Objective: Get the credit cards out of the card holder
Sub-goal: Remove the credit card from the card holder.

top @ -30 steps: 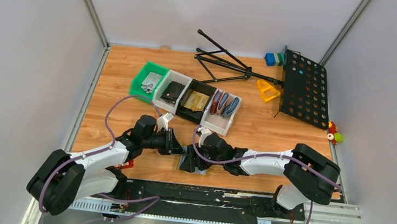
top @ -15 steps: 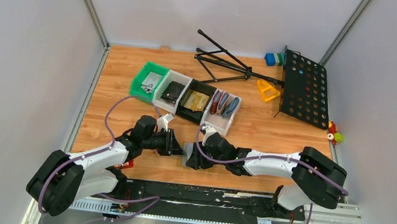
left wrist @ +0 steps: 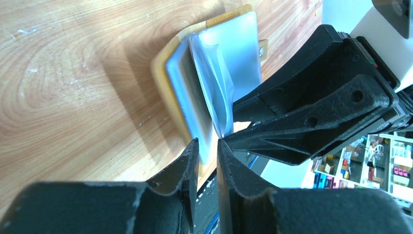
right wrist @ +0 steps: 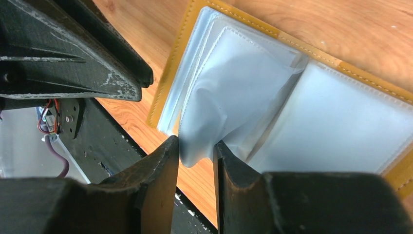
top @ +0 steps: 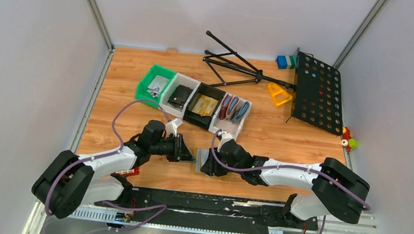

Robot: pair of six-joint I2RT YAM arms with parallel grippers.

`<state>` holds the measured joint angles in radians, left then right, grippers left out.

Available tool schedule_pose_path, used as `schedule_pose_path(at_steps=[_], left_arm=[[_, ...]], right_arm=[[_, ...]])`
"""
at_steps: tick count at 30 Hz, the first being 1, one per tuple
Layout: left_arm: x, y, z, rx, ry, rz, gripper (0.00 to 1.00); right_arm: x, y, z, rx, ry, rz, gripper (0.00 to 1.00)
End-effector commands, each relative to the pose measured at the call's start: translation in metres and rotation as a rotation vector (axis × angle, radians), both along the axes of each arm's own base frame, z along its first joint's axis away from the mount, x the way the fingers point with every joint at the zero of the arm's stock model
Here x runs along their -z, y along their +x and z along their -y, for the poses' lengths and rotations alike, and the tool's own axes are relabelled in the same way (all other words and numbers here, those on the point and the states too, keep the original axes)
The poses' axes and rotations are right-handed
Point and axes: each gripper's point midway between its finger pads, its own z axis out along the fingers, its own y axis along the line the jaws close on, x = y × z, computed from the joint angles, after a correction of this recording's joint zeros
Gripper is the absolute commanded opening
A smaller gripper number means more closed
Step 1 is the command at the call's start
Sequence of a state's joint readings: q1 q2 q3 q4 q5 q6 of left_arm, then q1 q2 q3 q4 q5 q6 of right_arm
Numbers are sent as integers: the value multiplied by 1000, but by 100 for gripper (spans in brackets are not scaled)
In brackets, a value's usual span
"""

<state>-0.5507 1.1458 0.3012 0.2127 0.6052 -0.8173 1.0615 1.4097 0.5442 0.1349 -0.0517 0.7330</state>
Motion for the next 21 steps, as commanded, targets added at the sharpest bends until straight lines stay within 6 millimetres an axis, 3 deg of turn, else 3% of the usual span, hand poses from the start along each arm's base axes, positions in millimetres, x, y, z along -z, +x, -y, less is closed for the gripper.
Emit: schedule_pose_path(at_steps=[1, 7, 13, 21], left_arm=[[-9, 4, 9, 19, -52, 35, 26], [-2, 4, 7, 11, -32, 29, 26], [10, 4, 1, -21, 33, 11, 28], [25, -4, 16, -27, 78, -16, 52]], right_arm=[[0, 4, 9, 43, 37, -21, 13], [-10, 6, 16, 62, 127, -38, 5], [-21, 11, 28, 100, 182, -33, 5], [-22, 6, 46, 137, 295, -53, 6]])
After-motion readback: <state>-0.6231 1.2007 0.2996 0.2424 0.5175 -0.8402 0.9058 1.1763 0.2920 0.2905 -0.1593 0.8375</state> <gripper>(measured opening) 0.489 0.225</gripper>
